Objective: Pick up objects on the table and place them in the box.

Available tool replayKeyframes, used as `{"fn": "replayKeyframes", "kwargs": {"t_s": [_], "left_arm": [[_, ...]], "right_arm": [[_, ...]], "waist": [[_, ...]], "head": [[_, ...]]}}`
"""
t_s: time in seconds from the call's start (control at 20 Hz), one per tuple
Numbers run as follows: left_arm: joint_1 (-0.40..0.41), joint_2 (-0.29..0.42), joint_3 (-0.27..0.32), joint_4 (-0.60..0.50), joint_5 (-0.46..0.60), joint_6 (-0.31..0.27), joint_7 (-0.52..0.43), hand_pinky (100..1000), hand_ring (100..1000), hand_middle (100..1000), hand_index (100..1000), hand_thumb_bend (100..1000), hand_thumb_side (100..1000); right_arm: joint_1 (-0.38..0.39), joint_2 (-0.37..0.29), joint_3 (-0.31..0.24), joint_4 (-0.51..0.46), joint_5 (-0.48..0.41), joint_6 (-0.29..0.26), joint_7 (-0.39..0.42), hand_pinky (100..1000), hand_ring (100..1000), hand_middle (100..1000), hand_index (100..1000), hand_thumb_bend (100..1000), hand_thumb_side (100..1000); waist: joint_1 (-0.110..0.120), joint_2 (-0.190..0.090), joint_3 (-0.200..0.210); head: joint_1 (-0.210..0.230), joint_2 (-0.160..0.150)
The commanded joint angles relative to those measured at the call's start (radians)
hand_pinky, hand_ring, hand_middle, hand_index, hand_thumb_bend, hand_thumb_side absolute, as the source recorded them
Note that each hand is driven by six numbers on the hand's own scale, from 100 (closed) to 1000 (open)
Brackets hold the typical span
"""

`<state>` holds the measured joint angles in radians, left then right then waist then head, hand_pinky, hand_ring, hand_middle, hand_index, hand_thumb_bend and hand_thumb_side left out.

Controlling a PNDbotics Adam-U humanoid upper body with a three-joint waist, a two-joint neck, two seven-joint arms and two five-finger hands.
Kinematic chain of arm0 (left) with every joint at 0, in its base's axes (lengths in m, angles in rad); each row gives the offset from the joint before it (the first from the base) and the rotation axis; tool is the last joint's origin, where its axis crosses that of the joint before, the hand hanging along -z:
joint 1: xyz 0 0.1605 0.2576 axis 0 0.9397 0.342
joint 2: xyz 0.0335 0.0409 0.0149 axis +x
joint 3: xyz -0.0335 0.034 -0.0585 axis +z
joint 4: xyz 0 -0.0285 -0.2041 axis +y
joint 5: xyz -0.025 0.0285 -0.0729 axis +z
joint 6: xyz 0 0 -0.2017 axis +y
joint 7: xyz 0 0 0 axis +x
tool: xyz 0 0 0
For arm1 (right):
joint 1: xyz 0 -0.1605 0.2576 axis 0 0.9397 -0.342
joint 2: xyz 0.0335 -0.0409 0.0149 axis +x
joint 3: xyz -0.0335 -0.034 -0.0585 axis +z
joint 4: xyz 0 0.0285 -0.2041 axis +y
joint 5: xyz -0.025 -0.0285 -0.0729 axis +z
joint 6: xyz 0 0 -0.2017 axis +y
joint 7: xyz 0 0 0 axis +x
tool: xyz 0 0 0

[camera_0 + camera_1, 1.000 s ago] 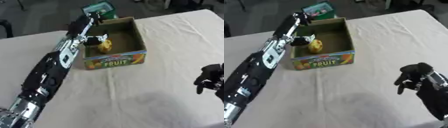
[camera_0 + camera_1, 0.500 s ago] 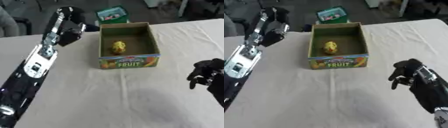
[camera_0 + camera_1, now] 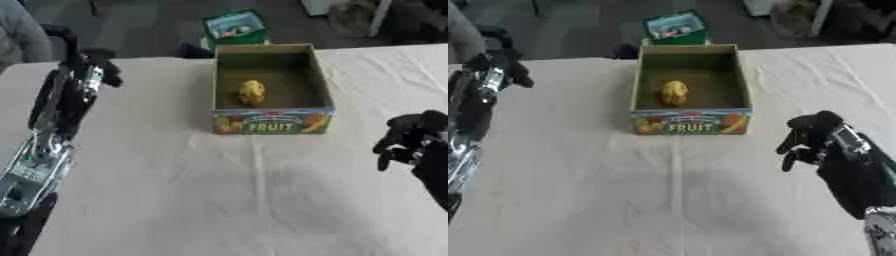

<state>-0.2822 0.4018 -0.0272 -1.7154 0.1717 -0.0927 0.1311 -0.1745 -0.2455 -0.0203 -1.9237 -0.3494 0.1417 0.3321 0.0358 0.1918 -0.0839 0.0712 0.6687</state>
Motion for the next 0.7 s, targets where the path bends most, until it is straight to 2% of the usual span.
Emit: {"fn": "replayKeyframes", "kwargs": {"t_s": [0.05,0.4,0.7], "left_arm": [[0.038,-0.036,0.048,-0.035,0.028,0.027,0.025,565,503,487,715,100,797],[0.114,-0.090,0.082,-0.064,0.033,0.029,0.044,561,492,473,711,100,825],[0.128,-0.126,0.088,-0.069,0.023,0.029,0.034,562,489,470,710,100,838]], "right_arm": [[-0.002,-0.025,-0.014,-0.011,-0.001,-0.004,-0.010,404,553,495,679,100,713],[-0.004,-0.023,-0.021,-0.014,-0.002,-0.008,-0.019,403,552,495,679,100,711],[-0.006,-0.019,-0.025,-0.016,0.000,-0.011,-0.024,403,552,494,679,100,712]], "waist": [[-0.003,-0.014,0.010],[-0.008,-0.006,0.020],[-0.012,0.002,0.014]], "head": [[-0.008,0.009],[-0.009,0.010],[-0.013,0.004]]}}
